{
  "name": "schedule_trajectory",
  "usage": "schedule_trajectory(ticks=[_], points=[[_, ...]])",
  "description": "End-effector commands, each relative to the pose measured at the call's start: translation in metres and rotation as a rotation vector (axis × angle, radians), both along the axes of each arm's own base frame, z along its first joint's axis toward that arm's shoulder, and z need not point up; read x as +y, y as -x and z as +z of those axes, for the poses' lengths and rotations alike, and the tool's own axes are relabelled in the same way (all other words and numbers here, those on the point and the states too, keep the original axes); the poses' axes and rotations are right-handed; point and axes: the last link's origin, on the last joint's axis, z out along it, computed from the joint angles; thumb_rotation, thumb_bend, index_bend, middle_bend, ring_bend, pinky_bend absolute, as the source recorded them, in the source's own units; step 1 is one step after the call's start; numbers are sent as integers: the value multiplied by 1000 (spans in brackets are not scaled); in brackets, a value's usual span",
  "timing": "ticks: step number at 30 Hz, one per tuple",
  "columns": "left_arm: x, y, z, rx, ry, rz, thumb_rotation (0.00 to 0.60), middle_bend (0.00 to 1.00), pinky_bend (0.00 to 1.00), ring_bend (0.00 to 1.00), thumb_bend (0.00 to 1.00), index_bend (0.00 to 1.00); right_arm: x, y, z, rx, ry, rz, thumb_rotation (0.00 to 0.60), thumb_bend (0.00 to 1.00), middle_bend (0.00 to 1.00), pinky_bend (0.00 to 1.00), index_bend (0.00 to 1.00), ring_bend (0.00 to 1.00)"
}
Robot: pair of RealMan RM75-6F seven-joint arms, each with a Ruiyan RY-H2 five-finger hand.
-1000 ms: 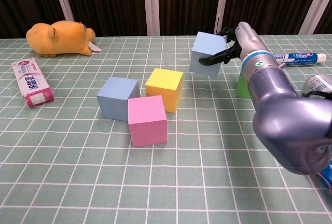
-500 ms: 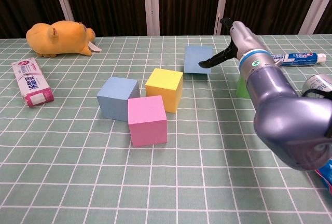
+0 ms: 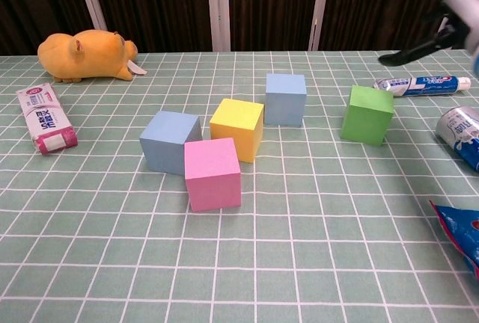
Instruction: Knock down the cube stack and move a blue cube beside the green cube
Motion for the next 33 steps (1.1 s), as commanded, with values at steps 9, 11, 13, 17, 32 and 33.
schedule_trajectory(ticks=[9, 11, 13, 17, 32, 33], points=[[-2, -2, -1, 3, 6, -11, 600, 0, 0, 0, 133, 231, 117, 67, 40, 200, -209, 103, 600, 132, 58, 0, 0, 182], [-3, -2, -1, 3, 3, -14, 600, 0, 0, 0, 133, 231, 126, 70, 41, 245, -212, 114, 600, 131, 58, 0, 0, 181], [-3, -2, 1, 3, -1, -16, 600, 0, 0, 0, 133, 231, 138, 74, 41, 303, -216, 127, 600, 131, 58, 0, 0, 178], [-4, -1, 3, -1, -12, -22, 600, 0, 0, 0, 133, 231, 158, 84, 45, 467, -176, 118, 600, 131, 52, 0, 0, 146], [-1, 0, 0, 18, -2, -30, 600, 0, 0, 0, 133, 231, 187, 84, 75, 654, -37, 88, 600, 131, 19, 0, 0, 106], [-1, 0, 0, 18, -3, -34, 600, 0, 0, 0, 133, 231, 188, 84, 76, 648, -41, 87, 600, 131, 19, 0, 0, 106]])
